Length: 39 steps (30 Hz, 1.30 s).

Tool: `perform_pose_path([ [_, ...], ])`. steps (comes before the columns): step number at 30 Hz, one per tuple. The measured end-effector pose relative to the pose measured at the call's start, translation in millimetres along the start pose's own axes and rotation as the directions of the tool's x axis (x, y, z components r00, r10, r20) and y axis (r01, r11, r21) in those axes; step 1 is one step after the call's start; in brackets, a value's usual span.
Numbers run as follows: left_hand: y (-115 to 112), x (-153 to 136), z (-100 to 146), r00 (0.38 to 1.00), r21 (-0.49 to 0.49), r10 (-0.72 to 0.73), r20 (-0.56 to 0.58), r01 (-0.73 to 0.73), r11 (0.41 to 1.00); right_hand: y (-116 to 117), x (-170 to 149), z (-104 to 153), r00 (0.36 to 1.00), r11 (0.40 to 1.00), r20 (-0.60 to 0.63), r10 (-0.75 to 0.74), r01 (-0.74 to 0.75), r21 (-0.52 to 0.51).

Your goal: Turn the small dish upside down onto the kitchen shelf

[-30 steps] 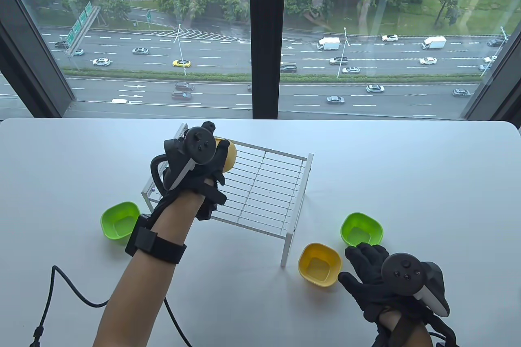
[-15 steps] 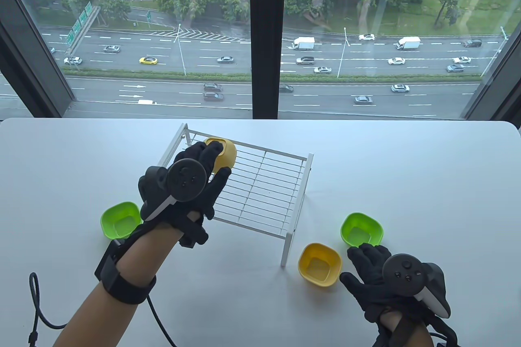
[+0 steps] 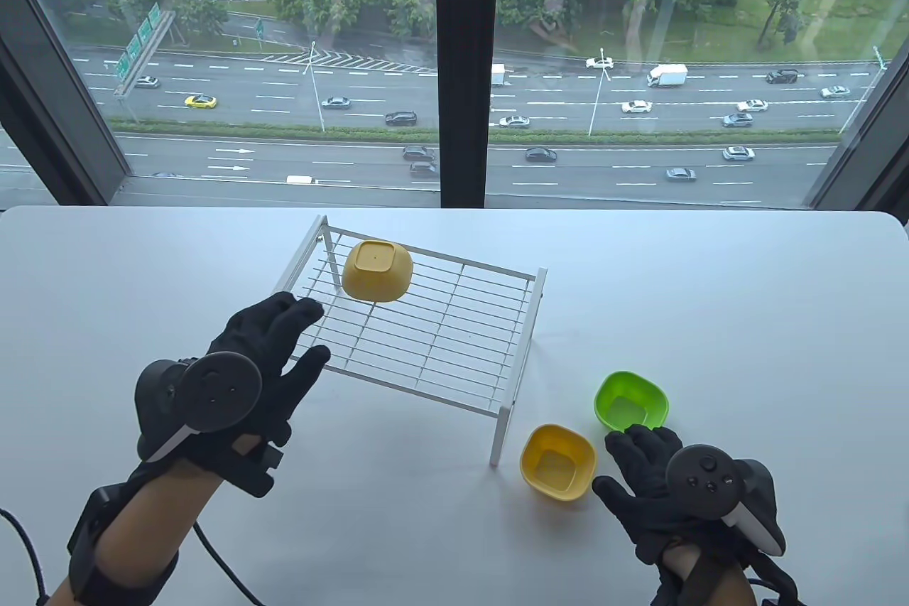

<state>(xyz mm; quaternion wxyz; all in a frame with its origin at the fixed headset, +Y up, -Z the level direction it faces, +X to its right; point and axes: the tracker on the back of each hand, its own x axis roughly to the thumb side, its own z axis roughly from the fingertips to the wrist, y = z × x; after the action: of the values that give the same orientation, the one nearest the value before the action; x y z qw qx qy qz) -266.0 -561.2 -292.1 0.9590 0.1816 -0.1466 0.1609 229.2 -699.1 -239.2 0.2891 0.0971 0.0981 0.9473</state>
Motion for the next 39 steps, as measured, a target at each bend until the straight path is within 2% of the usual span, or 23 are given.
perform_pose_path([
  [11,-2,-61,37,0.991,0.014,0.056,-0.125,-0.055,0.998,-1,0,0,1.0,1.0,0.014,0.008,-0.008,-0.025],
  [18,-22,-94,42,0.975,0.016,0.068,-0.211,-0.066,0.998,-2,0,1,1.0,0.999,0.02,0.014,-0.013,-0.052],
  [23,-35,-108,43,0.971,0.001,0.053,-0.234,-0.054,0.999,-4,0,1,0.999,0.997,0.036,0.022,-0.019,-0.069],
  [32,-72,-138,43,0.949,-0.138,-0.054,-0.312,0.011,0.99,-4,-1,2,0.999,0.997,0.046,0.019,-0.016,-0.071],
  [39,-103,-157,47,0.927,-0.292,-0.186,-0.327,0.088,0.952,-4,-1,2,0.999,0.998,0.049,0.017,-0.014,-0.064],
])
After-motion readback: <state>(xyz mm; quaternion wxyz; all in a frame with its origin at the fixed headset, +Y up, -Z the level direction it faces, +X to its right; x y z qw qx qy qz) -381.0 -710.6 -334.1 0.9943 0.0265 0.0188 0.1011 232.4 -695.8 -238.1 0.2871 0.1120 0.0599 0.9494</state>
